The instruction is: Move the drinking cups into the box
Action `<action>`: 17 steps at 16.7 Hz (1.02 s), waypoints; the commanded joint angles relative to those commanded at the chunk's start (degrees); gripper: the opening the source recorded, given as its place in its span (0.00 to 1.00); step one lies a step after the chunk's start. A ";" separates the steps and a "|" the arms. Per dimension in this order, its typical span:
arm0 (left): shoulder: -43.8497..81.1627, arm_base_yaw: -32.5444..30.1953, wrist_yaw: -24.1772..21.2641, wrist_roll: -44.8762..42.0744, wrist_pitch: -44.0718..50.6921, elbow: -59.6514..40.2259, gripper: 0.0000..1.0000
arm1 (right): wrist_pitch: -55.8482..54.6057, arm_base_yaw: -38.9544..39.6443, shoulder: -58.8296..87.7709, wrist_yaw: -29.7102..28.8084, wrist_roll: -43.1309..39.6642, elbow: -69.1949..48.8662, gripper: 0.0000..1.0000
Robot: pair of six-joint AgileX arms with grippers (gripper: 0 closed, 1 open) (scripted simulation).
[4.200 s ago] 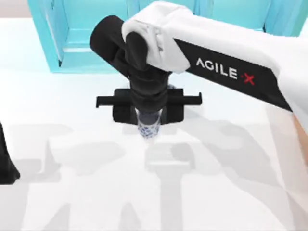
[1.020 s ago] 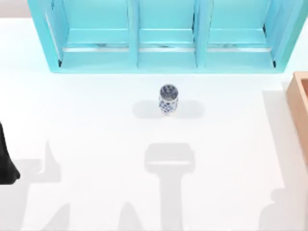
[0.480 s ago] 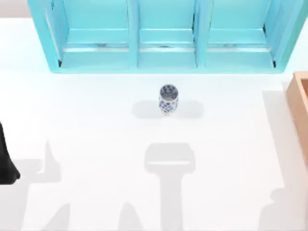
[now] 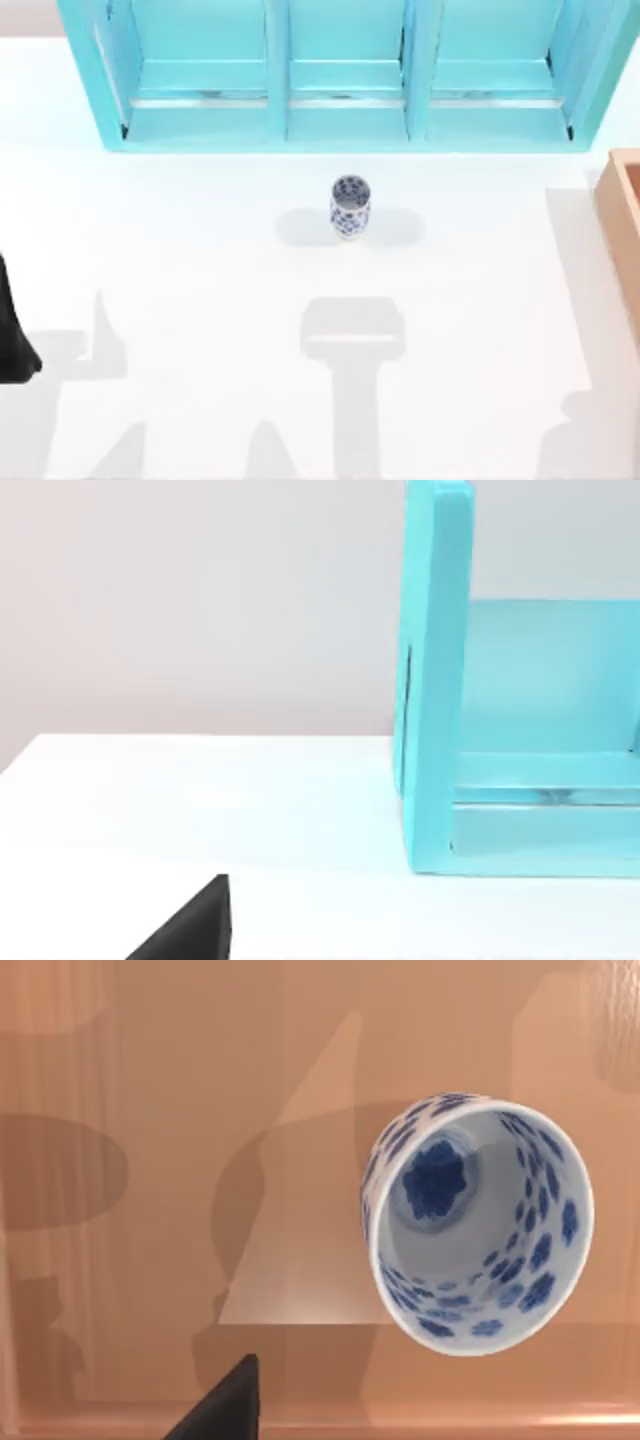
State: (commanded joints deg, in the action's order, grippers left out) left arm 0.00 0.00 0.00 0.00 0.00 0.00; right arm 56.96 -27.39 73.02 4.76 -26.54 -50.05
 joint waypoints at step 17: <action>0.00 0.00 0.00 0.00 0.00 0.00 1.00 | 22.41 -0.48 0.80 0.09 -0.41 -23.19 1.00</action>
State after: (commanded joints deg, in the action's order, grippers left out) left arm 0.00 0.00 0.00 0.00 0.00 0.00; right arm 79.37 -27.87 73.83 4.85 -26.96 -73.24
